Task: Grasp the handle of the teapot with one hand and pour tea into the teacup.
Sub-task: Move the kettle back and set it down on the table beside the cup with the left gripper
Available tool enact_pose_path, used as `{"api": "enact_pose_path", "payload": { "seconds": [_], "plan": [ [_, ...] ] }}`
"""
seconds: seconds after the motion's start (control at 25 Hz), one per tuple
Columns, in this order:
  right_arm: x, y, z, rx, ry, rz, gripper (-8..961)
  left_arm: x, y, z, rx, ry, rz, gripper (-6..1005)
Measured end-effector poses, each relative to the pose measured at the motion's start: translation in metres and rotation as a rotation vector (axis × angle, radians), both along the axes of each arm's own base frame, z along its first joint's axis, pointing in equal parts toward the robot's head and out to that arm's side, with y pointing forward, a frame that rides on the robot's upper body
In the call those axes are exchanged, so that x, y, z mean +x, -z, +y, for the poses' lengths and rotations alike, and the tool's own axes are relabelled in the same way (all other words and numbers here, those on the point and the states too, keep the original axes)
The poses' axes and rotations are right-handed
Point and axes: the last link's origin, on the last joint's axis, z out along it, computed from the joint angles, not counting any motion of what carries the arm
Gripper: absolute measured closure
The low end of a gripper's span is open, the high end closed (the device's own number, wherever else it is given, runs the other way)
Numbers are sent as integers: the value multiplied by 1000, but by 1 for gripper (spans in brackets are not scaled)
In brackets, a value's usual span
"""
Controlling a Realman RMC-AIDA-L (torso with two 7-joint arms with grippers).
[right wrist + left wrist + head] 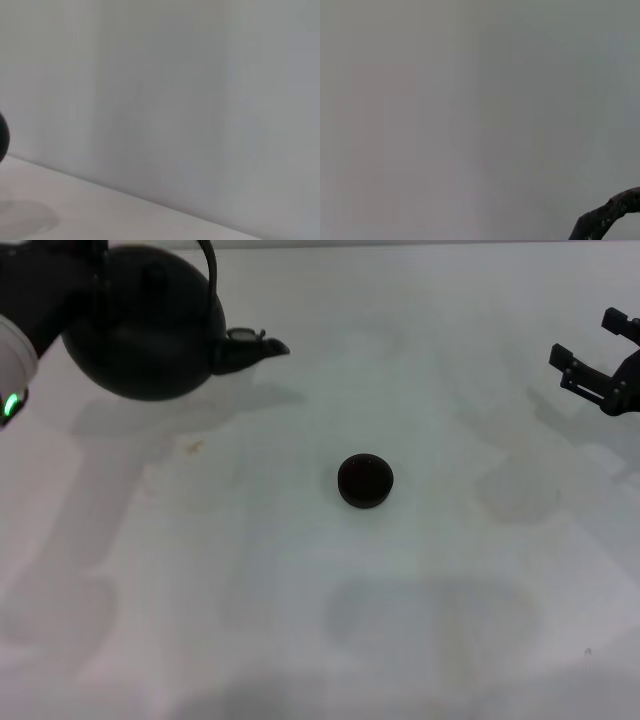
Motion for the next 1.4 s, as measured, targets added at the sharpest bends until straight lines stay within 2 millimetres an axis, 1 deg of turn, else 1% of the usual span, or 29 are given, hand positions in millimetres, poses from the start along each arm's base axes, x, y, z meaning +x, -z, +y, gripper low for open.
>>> {"api": "enact_pose_path", "payload": {
  "seconds": [0.16, 0.28, 0.4, 0.52, 0.6, 0.64, 0.72, 0.8, 0.92, 1.04, 1.08, 1.16, 1.24, 1.28, 1.4],
  "plan": [
    [1, -3, 1, 1, -1, -6, 93, -13, 16, -7, 12, 2, -3, 882],
    [1, -5, 3, 2, -5, -9, 93, -15, 21, -8, -9, -6, 0, 882],
    [-1, -6, 5, 2, -11, -12, 93, -9, 21, -4, -73, -27, 12, 882],
    [-3, -7, 8, 0, -20, -17, 93, 3, 18, 1, -150, -37, 43, 882],
    [-3, -7, 9, -2, -21, -20, 93, 13, 12, 2, -175, -25, 68, 882],
    [-3, -7, 9, -3, -22, -22, 93, 20, 6, 3, -183, -12, 82, 882],
    [-4, -7, 10, -3, -24, -23, 93, 25, -2, 3, -182, -1, 88, 883],
    [-5, -7, 11, -3, -26, -24, 93, 33, -19, 3, -177, 18, 79, 883],
    [-4, -8, 12, -3, -27, -26, 93, 39, -45, 0, -160, 44, 29, 883],
    [-4, -8, 12, -3, -25, -27, 93, 32, -69, -6, -144, 71, -36, 883],
    [-4, -8, 12, -3, -23, -28, 93, 30, -73, -7, -146, 83, -64, 883],
    [-3, -8, 12, -2, -20, -30, 93, 21, -80, -13, -146, 112, -108, 884],
    [-3, -8, 13, -2, -20, -31, 93, 5, -82, -20, -140, 123, -131, 884],
    [-3, -8, 13, -2, -19, -31, 93, -4, -79, -22, -141, 121, -138, 883],
    [-4, -7, 13, -2, -19, -31, 93, -27, -64, -25, -174, 106, -150, 883]
  ]
}}
